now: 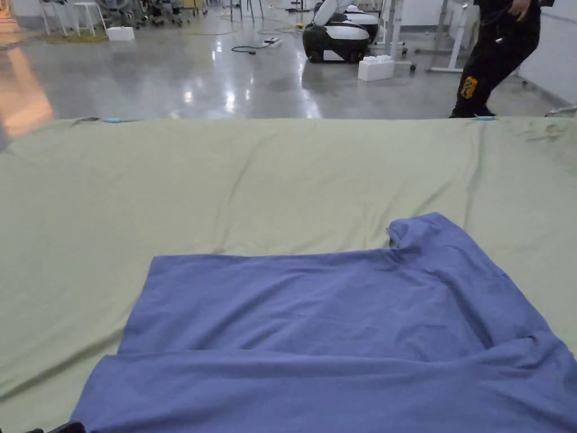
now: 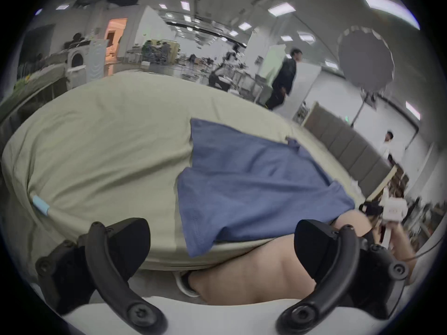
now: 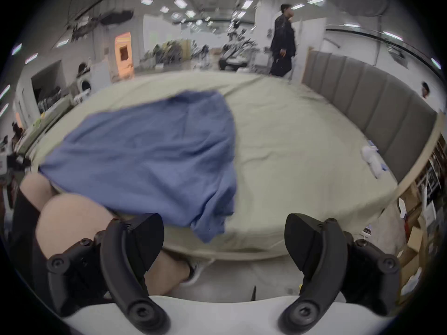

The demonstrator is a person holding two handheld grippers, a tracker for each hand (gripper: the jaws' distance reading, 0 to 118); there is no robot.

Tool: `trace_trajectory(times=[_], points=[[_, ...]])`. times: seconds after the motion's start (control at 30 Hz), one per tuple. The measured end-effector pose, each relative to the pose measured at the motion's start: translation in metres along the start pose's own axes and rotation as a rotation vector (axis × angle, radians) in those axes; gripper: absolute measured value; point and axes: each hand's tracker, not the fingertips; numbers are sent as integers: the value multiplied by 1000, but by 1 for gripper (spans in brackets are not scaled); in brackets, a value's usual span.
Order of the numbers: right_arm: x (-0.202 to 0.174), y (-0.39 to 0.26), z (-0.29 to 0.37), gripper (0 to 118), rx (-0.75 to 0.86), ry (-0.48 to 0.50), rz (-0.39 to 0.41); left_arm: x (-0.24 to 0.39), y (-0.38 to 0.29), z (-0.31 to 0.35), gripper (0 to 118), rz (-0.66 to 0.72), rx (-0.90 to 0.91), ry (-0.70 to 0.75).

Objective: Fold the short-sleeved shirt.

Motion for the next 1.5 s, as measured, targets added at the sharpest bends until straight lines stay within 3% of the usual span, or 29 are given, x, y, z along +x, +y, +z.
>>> trace_trajectory(times=[0.1,0.13,0.17,0.2,0.23,0.27,0.3,0.4,0.43,0.47,0.5,0.53,0.57,0.7,0.77,0.8,0.87,0.9,0.93,0.97,1.0,1.07,1.13,1.17,1.23,1.27,1.4,1.47,1.5], points=[[3,28,22,106,163,12,-88,16,21,10,117,21,100,52],[0,39,28,98,223,52,-90,24,34,10,93,3,127,72],[-6,51,33,72,295,87,-68,29,44,0,49,-32,149,99],[-12,68,31,18,332,83,-12,37,56,-9,0,-65,167,142],[-21,82,28,2,361,12,38,43,70,-18,0,-80,199,177],[-28,97,20,2,390,-4,54,44,87,-35,0,-105,174,100],[-30,111,12,2,379,47,63,47,102,-54,0,-128,135,20],[-40,147,-21,2,363,139,11,49,147,-131,0,-124,109,51],[-44,156,-30,2,349,149,10,41,159,-156,17,-143,72,61],[-46,164,-37,2,341,159,11,32,171,-186,53,-128,59,101],[-49,169,-43,2,336,172,15,23,180,-215,101,-87,29,132],[-53,174,-49,2,335,188,20,11,189,-248,118,-57,-90,150],[-56,178,-55,2,329,205,25,5,189,-272,118,-22,-188,172],[-44,180,-75,2,250,312,-43,-26,186,-337,118,69,-247,264],[-40,177,-85,2,215,268,11,-25,173,-346,105,53,-258,289],[-40,177,-90,2,206,230,43,-15,163,-343,95,-30,-285,350],[-38,177,-102,2,171,207,80,6,156,-333,89,-241,-223,387],[-36,180,-109,2,165,219,70,11,153,-323,78,-249,-206,354],[-34,183,-118,2,162,228,65,17,149,-313,33,-239,-212,308],[-32,187,-128,2,157,239,63,14,153,-308,2,-231,-227,245],[-34,193,-139,2,149,235,69,13,152,-300,2,-240,-213,280],[-35,209,-167,2,112,191,98,11,153,-284,2,-178,-229,179],[-34,230,-205,10,-6,193,51,7,161,-279,2,-135,-174,170],[-34,238,-226,33,-41,159,46,8,164,-273,2,-149,-144,164],[-31,248,-272,113,-113,64,20,20,164,-262,2,-169,-118,155],[-28,254,-297,118,-192,35,1,22,166,-259,2,-186,-105,165],[-23,245,-358,114,-351,-7,-14,14,168,-259,2,-197,-109,152],[-25,227,-374,84,-493,28,-1,15,168,-262,2,-210,-120,142],[-27,219,-374,80,-508,66,-10,15,164,-262,2,-217,-128,145]])
